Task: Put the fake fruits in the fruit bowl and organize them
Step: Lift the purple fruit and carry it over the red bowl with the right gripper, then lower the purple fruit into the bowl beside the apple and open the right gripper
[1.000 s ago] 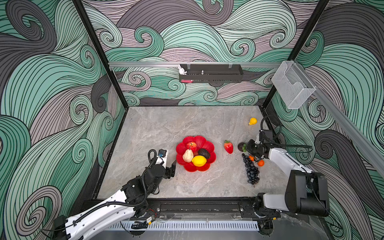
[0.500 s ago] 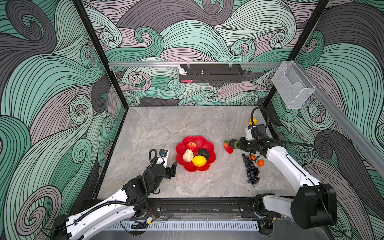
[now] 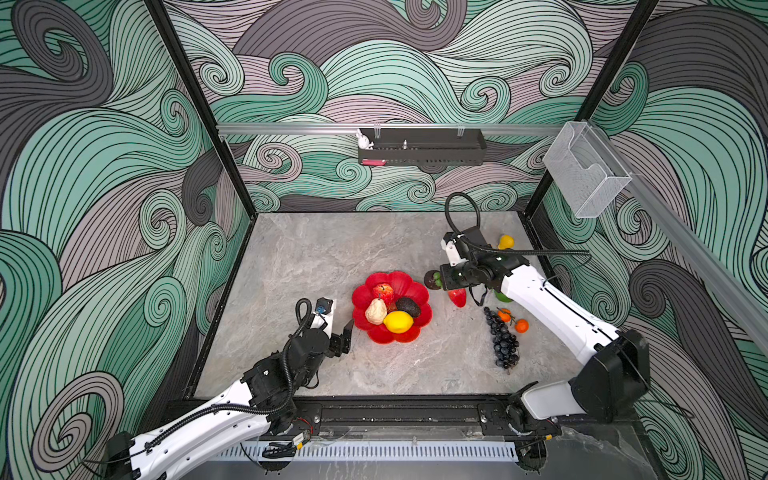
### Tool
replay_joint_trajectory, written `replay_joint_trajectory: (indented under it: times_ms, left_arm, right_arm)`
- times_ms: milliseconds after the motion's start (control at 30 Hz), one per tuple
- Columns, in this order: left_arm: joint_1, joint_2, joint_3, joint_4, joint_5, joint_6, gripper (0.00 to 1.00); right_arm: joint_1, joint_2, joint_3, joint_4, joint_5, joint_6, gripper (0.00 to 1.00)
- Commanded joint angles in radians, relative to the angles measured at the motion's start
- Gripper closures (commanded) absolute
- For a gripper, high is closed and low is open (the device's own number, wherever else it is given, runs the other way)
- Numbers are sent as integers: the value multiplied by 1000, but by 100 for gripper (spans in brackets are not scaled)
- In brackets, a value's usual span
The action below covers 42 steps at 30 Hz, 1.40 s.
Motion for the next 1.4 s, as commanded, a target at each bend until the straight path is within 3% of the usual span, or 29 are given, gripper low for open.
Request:
replay_joint_trajectory:
  times_ms: [0, 167, 733, 1367]
  left_arm:
    - [8, -12, 2, -5, -19, 8, 14]
    - [8, -16, 0, -6, -21, 8, 14]
    - [8, -21, 2, -9, -16, 6, 13]
    - [8, -42, 2, -16, -13, 2, 12]
  right_arm:
    - [54, 64, 74, -60, 62, -58, 96]
    - [122, 187, 193, -106, 92, -101, 96]
    - [195, 470, 473, -257, 161, -166, 97]
    - [231, 617, 620, -370, 233, -154, 100]
